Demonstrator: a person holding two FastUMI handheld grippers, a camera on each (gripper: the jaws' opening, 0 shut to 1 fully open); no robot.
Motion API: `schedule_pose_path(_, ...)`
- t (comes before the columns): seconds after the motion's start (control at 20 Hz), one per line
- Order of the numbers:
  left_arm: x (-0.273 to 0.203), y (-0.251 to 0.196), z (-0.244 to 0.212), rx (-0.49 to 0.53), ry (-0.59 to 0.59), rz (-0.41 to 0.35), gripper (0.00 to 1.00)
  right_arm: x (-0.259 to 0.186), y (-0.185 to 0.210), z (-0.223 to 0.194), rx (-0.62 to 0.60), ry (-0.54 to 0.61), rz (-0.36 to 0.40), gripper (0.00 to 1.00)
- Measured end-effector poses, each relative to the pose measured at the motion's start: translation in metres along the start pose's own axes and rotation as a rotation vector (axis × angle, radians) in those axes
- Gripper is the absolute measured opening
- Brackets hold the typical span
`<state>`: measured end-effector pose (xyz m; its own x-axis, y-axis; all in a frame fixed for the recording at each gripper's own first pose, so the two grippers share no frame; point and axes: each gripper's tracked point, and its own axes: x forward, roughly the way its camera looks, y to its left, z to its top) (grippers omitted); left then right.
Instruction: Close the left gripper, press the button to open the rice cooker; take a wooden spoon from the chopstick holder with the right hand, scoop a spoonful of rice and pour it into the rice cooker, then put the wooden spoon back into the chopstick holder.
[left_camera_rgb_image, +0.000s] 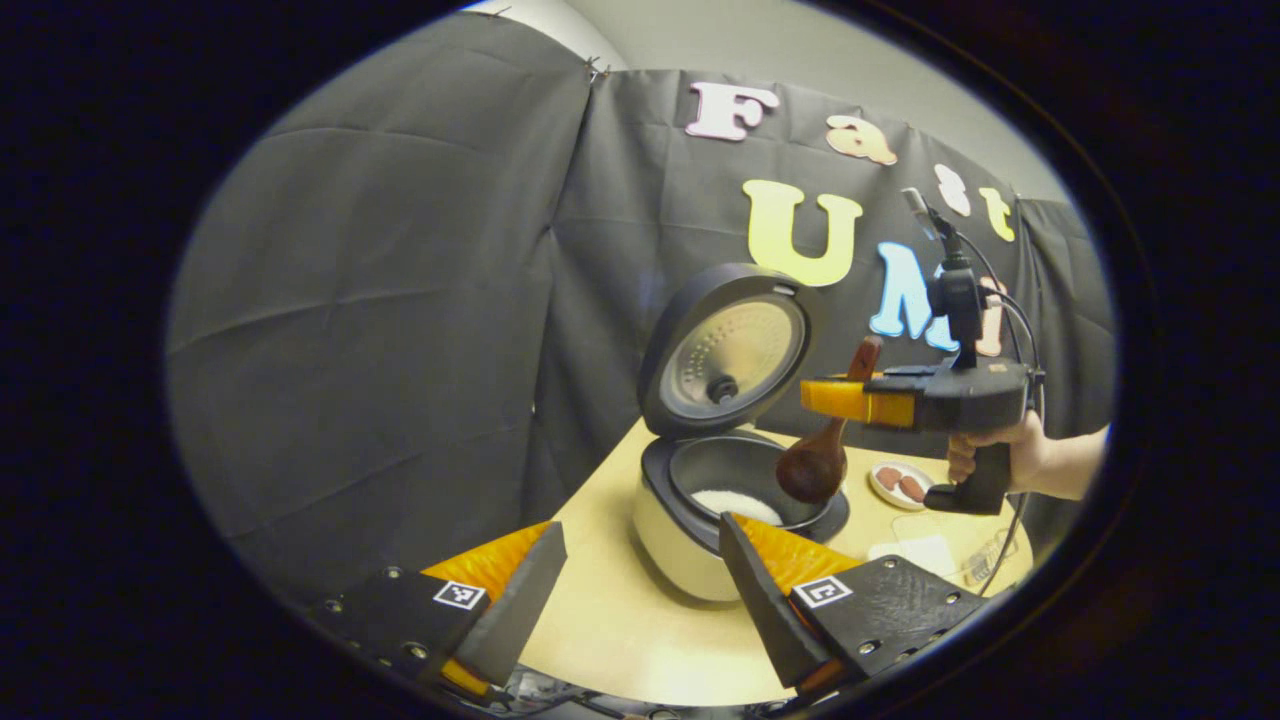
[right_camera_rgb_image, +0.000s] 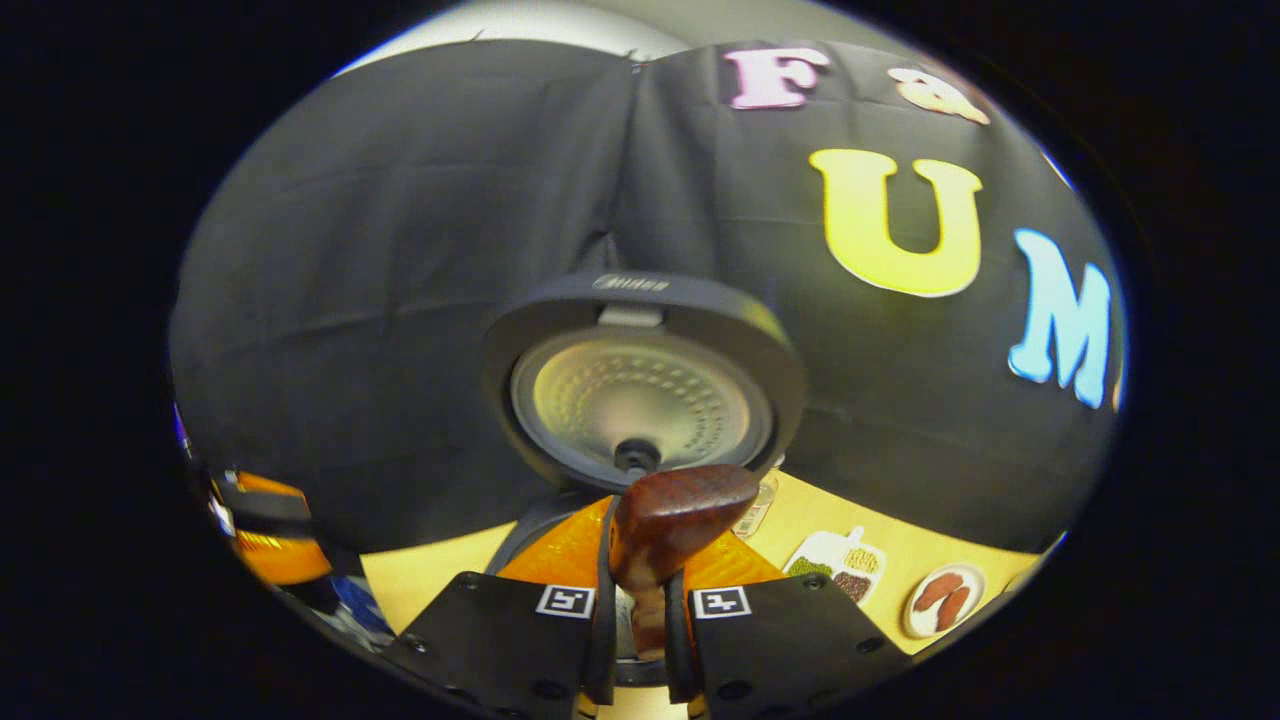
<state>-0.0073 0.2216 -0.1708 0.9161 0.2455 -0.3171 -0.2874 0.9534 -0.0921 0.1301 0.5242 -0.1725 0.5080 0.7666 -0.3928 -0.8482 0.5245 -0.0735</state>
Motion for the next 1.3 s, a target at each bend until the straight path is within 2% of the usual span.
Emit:
schedule_pose_path(0.1, 0.002, -0.014, 0.001, 0.010, -0.005, -0.034, 0.95, -0.010, -0.009, 0.009, 0.038, -0.012, -0.046, 0.22)
schedule_pose_path(0.15, 0.005, -0.021, 0.000, 0.018, -0.005, -0.050, 0.95, -0.019, -0.016, 0.012, 0.055, -0.017, -0.074, 0.19)
schedule_pose_path(0.2, 0.008, -0.028, -0.001, 0.026, -0.001, -0.067, 0.95, -0.029, -0.024, 0.015, 0.078, -0.023, -0.098, 0.22)
schedule_pose_path(0.3, 0.012, -0.047, -0.003, 0.031, 0.004, -0.110, 0.95, -0.054, -0.044, 0.017, 0.136, -0.048, -0.139, 0.22)
schedule_pose_path(0.35, 0.014, -0.057, -0.004, 0.031, 0.006, -0.136, 0.95, -0.068, -0.054, 0.018, 0.159, -0.060, -0.163, 0.19)
schedule_pose_path(0.4, 0.017, -0.069, -0.004, 0.032, 0.008, -0.163, 0.95, -0.079, -0.067, 0.018, 0.176, -0.071, -0.195, 0.22)
schedule_pose_path(0.5, 0.021, -0.092, -0.005, 0.046, 0.012, -0.216, 0.95, -0.107, -0.094, 0.016, 0.201, -0.087, -0.266, 0.22)
schedule_pose_path(0.65, 0.023, -0.126, 0.003, 0.063, -0.005, -0.280, 0.96, -0.156, -0.134, -0.004, 0.240, -0.091, -0.385, 0.22)
schedule_pose_path(0.85, 0.026, -0.169, 0.013, 0.079, -0.011, -0.355, 0.95, -0.219, -0.172, -0.033, 0.330, -0.101, -0.504, 0.22)
schedule_pose_path(1.0, 0.027, -0.196, 0.016, 0.113, -0.010, -0.379, 0.95, -0.262, -0.209, -0.059, 0.417, -0.107, -0.582, 0.22)
schedule_pose_path(1.3, 0.025, -0.250, 0.014, 0.117, 0.011, -0.352, 0.95, -0.337, -0.289, -0.119, 0.641, -0.124, -0.717, 0.22)
